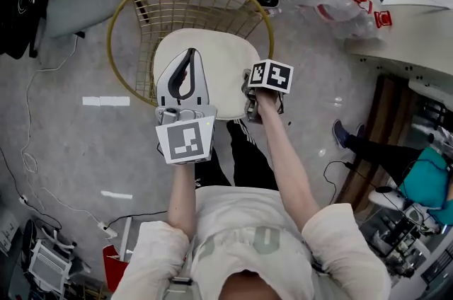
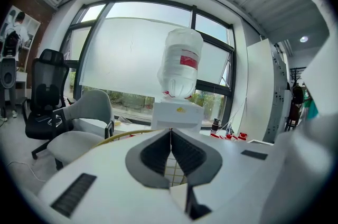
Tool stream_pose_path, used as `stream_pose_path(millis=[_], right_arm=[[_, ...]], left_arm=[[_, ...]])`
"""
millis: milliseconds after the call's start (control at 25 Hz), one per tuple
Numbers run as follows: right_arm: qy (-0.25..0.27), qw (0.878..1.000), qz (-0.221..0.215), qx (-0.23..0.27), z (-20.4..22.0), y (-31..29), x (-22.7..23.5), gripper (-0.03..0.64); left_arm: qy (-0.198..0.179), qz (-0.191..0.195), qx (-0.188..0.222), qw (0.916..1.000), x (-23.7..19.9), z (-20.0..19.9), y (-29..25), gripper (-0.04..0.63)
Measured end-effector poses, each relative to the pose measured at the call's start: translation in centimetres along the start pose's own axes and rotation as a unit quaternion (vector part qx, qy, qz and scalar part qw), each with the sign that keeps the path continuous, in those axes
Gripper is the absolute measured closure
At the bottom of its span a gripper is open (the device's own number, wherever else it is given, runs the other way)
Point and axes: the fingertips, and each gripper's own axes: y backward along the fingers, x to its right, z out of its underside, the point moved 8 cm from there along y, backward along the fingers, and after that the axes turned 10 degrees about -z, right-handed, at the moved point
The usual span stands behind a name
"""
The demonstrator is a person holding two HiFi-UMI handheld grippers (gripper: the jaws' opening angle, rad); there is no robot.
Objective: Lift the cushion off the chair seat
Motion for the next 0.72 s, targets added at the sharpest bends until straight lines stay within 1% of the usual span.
stream_pose_path(millis=[120, 240, 400, 560, 720], right_arm=[[-0.004, 1.0, -0.012, 0.013, -0.2, 1.8, -0.7, 0.561], [0.004, 0.999, -0.024, 0.033, -0.2, 3.8, -2.0, 0.561], [0.033, 0.997, -0.027, 0.059, -0.1, 7.2, -3.7, 0.562], [0.052, 0.993, -0.042, 0.1, -1.6, 10.6, -5.9, 0.563], [0.097, 0.986, -0.034, 0.128, -2.1, 14.3, -8.1, 0.565]], left_arm=[[-0.009, -0.001, 0.007, 0.9999, 0.5, -1.9, 0.1, 0.581], [-0.022, -0.007, 0.005, 0.9997, 0.9, -3.4, 0.4, 0.581], [-0.027, -0.008, 0.005, 0.9996, 2.4, -5.6, 1.2, 0.581], [-0.041, 0.005, 0.019, 0.999, 3.7, -8.1, 1.0, 0.581], [-0.051, 0.007, 0.031, 0.9982, 4.2, -10.4, 1.3, 0.581]])
